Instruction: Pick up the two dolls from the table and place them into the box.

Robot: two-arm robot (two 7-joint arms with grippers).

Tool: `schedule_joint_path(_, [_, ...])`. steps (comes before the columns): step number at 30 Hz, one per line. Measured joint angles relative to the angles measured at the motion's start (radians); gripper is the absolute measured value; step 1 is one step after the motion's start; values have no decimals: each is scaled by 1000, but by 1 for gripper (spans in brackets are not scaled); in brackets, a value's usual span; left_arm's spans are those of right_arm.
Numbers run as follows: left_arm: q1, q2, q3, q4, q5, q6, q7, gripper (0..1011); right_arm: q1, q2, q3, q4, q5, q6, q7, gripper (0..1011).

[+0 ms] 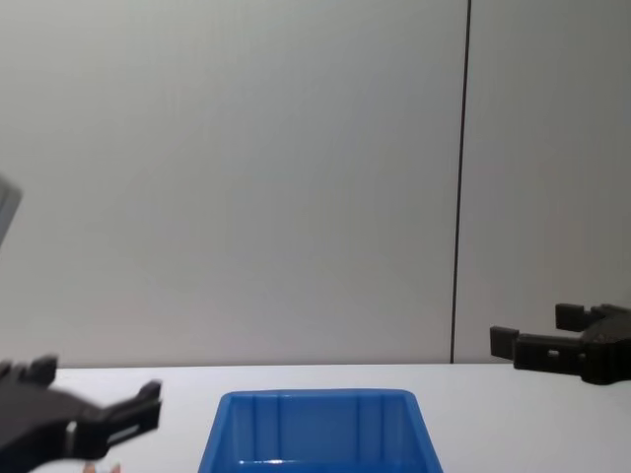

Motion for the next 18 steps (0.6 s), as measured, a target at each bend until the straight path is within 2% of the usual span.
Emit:
schedule_joint_path(10, [37, 5, -2, 62, -49, -50, 2, 1001, -1, 1, 1, 0, 1, 0, -1, 1000])
schedule_joint_path(18, [38, -16, -3, 147, -89, -105, -38, 1001, -1, 2, 2, 0, 2, 0, -1, 1000])
